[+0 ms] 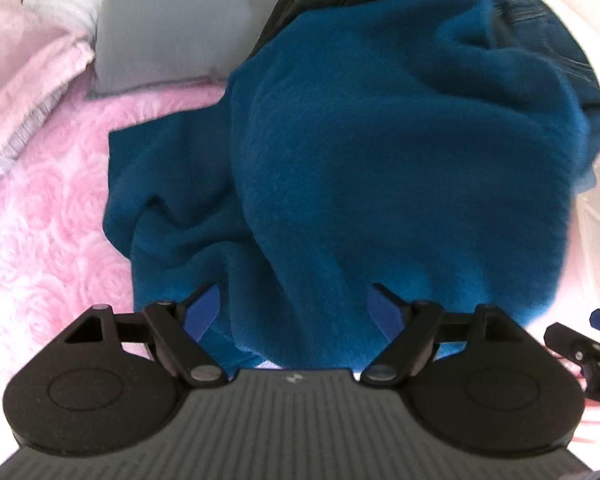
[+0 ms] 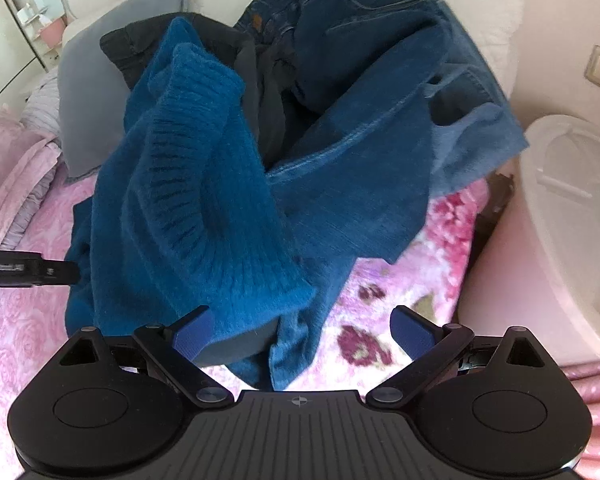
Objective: Fold clothes
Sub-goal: 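Reach both grippers into the teal sweater and close on its hem, then lift the teal sweater with both grippers and lay it flat on the bedspread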
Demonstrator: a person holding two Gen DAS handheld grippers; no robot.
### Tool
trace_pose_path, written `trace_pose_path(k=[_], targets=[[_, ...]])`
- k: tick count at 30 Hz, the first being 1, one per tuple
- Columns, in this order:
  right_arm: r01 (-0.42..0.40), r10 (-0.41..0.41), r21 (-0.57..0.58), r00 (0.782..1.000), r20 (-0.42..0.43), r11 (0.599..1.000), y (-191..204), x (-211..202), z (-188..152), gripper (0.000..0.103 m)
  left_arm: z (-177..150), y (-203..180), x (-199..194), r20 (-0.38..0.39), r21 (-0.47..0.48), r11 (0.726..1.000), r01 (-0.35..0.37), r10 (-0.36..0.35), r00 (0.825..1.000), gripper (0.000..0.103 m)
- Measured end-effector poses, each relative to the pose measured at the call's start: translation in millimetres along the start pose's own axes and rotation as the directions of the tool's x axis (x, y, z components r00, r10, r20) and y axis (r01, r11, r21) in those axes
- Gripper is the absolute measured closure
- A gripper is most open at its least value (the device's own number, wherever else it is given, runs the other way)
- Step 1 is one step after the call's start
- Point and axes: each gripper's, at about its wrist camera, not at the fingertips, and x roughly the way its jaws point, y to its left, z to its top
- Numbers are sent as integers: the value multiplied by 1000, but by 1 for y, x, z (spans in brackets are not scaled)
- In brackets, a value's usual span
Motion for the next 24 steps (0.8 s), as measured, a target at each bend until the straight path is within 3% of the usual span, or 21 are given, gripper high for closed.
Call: trace_pose_path(k=[7,8,9,10,11,13,18,21,24], targets=[[-93,94,-33,995,20,995,11,26,11,6,-2,19,47,-85,-152,981,124,-138,987,27],[-105,106,-43,994,17,994,13,30,13,27,-4,19,54,-98,-175,974,146,-165,981,32],[-114,115,-54,993,7,992,15,34,15,40,-6,20,61,-108,-195,967,166,-190,976,40],[-114,114,-67,993,-7,991,18,37,17,52,-10,20,65,-109,-210,959,192,-218,970,65],[-112,111,-79,994,-18,990,20,39,20,67,-13,21,66,-99,-220,950,220,-246,964,81],[-118,117,-104,993,-20,988,25,38,23,79,-17,23,61,-69,-224,946,233,-254,965,94],[-151,168,-185,982,81,971,48,6,27,86,-26,31,11,90,-164,958,233,-221,971,96],[-194,238,-241,956,171,951,68,-23,35,87,-36,45,-35,202,-176,957,230,-193,960,97],[-264,332,-279,914,231,923,90,-51,46,88,-52,64,-82,308,-209,953,220,-150,940,97]])
